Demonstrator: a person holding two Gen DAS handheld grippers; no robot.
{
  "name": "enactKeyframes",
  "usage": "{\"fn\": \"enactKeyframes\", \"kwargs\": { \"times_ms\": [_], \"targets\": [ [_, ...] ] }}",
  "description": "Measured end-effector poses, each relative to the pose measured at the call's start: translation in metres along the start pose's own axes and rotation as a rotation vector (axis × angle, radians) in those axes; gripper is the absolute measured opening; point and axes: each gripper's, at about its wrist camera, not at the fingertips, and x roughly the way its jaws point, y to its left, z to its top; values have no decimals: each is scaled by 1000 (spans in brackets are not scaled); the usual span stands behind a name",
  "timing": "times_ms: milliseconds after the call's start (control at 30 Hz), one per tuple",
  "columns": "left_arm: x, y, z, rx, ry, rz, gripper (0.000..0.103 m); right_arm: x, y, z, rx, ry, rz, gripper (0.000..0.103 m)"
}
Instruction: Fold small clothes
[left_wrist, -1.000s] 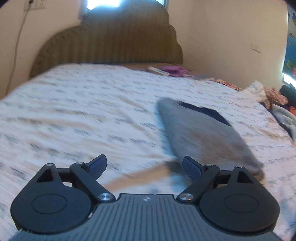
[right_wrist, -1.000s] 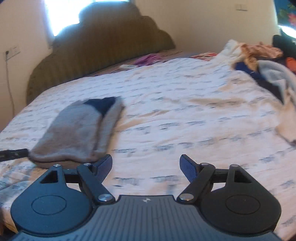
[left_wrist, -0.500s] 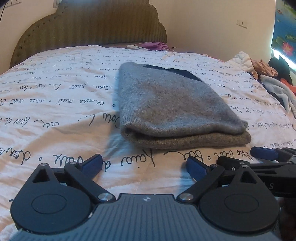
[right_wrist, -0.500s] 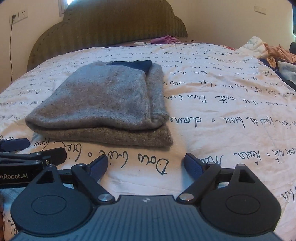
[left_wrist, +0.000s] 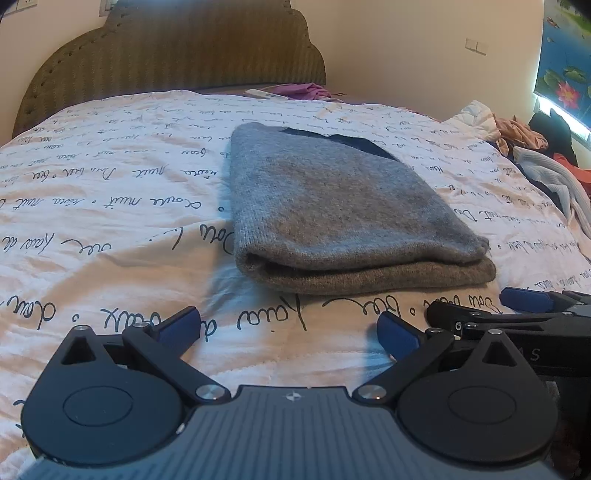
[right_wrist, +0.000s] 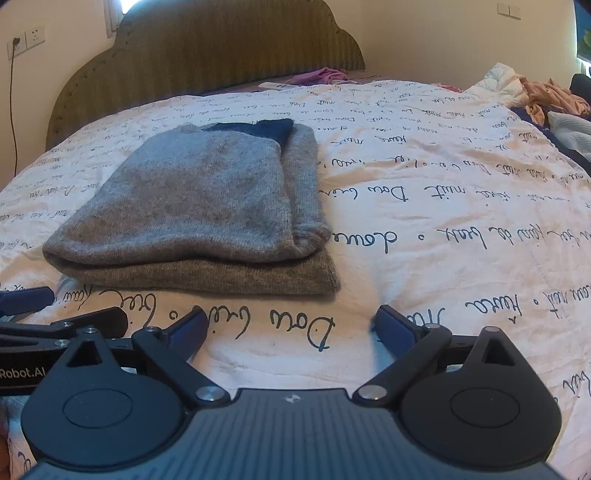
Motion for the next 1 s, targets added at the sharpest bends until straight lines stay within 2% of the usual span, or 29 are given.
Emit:
{"fn": "enactKeyframes", "kwargs": {
  "times_ms": [333,1000],
  "targets": [
    [1,-1,1,10,7,7,103,0,1,-6,-11,-41,-21,100],
    [3,1,2,5,7,7,103,-1,0,-9,-6,-58,-17,100]
  ]
}}
